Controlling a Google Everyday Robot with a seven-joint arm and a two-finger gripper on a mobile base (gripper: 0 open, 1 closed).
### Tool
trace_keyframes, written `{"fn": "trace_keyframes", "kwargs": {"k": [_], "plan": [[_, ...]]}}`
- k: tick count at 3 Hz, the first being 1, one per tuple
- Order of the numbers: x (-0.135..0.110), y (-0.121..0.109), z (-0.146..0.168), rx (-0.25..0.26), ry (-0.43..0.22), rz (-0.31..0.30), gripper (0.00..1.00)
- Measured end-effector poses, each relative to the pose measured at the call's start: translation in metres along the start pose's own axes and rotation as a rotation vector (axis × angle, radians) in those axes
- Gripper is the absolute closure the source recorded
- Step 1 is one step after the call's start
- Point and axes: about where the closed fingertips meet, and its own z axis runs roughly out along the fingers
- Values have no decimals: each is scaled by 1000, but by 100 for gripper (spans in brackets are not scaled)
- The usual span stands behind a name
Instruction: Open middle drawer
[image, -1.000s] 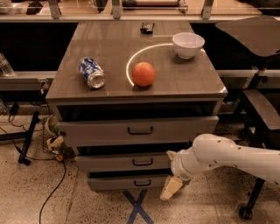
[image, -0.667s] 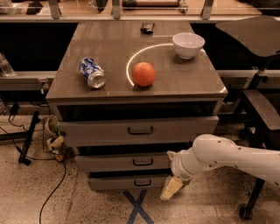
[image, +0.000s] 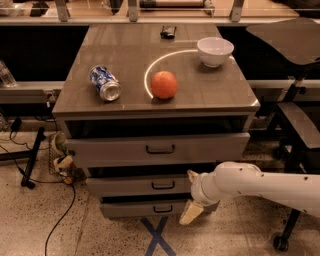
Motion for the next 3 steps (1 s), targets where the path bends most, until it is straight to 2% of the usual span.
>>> {"fn": "trace_keyframes", "kwargs": {"k": [1, 3], "plan": [[17, -26, 29, 38, 29, -33, 0], [41, -64, 77, 41, 70, -42, 4]]}}
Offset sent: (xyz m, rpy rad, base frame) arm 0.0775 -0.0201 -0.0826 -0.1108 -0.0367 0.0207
